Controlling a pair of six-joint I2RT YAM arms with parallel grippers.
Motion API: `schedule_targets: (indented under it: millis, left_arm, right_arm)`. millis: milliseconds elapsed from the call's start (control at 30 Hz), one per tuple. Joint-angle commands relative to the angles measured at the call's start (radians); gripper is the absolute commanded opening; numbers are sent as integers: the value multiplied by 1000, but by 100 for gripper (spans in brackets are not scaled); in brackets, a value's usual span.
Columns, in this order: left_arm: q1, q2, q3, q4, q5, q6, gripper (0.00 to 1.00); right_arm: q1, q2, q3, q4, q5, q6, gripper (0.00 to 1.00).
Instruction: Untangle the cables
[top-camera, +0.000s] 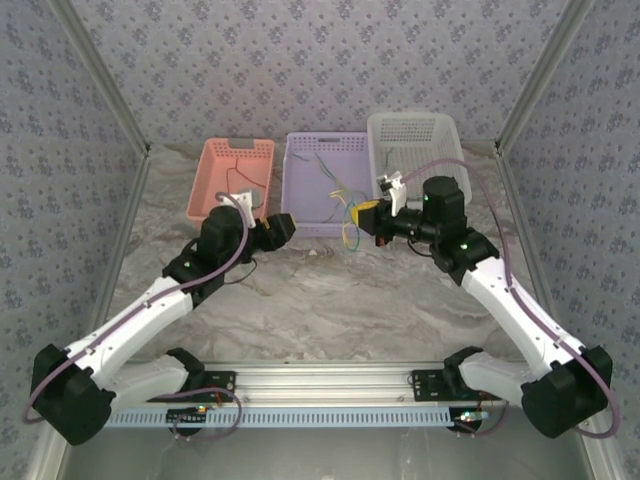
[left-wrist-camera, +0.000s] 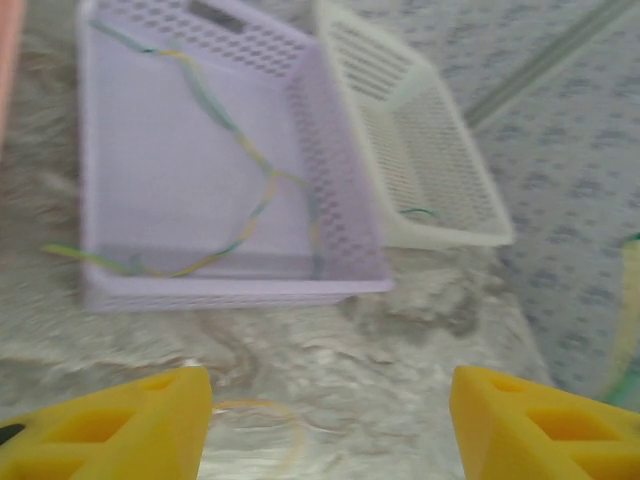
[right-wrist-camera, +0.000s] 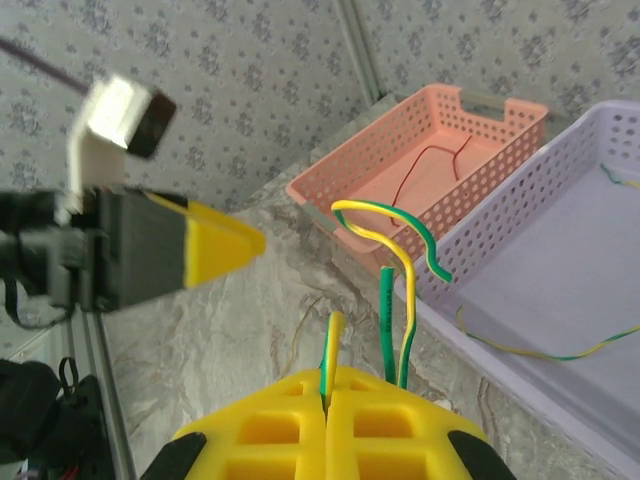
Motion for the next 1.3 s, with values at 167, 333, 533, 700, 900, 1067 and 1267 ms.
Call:
schedule_targets:
  millis: [167,333,533,700,900,1067,1267]
  left_arm:
    - [-30,112,181,-49,187,173,65]
    - [-46,196,210,-50,197,225,64]
    - [-49,217,204,-13,189,242,57]
    - [-51,229,195,7,178,224,19]
    - [18,140,156,-5,100,143,0]
    - [75,94,172,-77,72,105,0]
    - [161,15,143,-127,41,75,0]
  right_arm:
    - [49,74,75,-112,-79,-76,0]
    - [70,92,80,-106,-92,-70,0]
    - [82,114,97,-123,-116,-77,0]
    - [85,115,98,-133,-105,-85,0]
    - [83,94,82,-177,-99,-111,0]
    - [83,41,19,-166,-62,-101,0]
    - [77,-52,-44,-172,46,-97,0]
